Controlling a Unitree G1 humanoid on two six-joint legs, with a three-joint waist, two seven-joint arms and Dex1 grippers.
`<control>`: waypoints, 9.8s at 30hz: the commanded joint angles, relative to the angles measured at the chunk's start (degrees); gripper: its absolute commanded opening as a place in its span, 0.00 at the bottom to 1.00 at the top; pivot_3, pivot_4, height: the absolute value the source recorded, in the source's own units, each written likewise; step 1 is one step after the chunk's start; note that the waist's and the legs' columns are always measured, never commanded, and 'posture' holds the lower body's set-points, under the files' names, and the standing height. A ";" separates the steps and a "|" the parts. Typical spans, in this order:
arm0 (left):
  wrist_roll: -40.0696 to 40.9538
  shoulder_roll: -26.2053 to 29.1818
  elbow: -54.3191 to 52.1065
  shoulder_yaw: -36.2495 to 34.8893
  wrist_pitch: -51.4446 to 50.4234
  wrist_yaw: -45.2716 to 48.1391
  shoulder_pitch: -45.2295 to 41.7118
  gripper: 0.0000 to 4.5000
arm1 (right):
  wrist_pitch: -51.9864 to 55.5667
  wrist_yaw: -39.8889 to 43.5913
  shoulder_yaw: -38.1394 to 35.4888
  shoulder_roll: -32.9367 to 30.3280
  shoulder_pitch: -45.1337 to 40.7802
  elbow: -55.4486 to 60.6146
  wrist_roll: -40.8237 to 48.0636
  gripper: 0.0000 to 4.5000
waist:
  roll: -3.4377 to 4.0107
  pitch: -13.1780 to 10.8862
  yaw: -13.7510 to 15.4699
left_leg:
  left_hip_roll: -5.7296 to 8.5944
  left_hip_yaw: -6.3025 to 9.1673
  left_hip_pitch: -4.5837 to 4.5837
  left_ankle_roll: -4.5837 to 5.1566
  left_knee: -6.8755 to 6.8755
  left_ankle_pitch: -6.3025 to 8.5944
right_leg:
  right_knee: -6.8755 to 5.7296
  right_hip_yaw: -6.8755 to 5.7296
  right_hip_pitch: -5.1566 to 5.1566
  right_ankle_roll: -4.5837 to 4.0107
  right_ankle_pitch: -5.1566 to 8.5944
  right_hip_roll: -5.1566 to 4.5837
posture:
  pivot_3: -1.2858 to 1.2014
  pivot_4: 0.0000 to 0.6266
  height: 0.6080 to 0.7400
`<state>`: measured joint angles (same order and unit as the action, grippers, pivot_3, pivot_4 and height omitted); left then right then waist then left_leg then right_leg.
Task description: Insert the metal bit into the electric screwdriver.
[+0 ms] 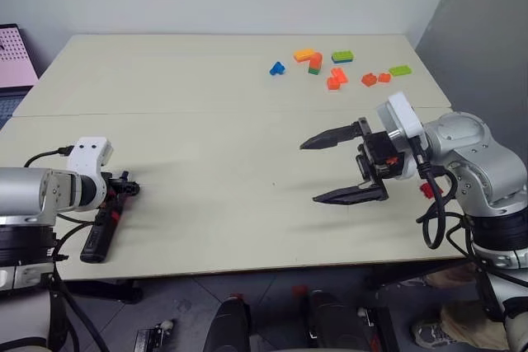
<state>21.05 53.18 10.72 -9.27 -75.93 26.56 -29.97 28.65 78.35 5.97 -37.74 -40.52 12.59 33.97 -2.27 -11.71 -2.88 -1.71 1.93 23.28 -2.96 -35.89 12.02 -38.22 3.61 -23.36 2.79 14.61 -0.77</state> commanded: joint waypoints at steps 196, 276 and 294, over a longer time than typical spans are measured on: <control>-6.47 -43.95 -22.53 18.93 61.17 2.35 8.52 0.37 | 5.79 -41.43 -8.35 17.94 2.54 6.10 3.36 0.00 | 0.21 0.27 -0.23 | -0.04 -0.19 0.05 0.06 -0.07 0.01 | 0.27 0.38 0.06 0.19 -0.19 0.20 | 0.52 0.24 1.00; -7.35 -45.26 -22.44 20.14 61.46 2.75 8.74 0.37 | 15.90 -38.02 -7.12 9.79 -3.49 1.57 7.35 0.74 | 0.20 0.28 0.01 | -0.04 -0.13 0.18 0.09 -0.06 0.03 | 0.48 0.32 0.04 0.18 -0.18 0.20 | 0.52 0.24 1.00; -7.51 -44.72 -22.90 20.61 61.72 3.00 9.37 0.37 | 17.40 -36.95 -6.06 9.03 -3.26 1.41 6.79 0.00 | 0.21 0.28 0.08 | -0.04 -0.11 0.19 0.10 -0.06 0.03 | 0.48 0.31 0.04 0.18 -0.18 0.20 | 0.52 0.24 1.00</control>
<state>13.81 8.63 -11.26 10.56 -14.30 29.40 -21.12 46.41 40.61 0.23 -28.09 -42.85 12.43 40.72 -2.07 -11.43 -2.80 -1.75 1.81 23.47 -2.86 -35.95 12.05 -37.74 3.92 -23.32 2.97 14.43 -0.58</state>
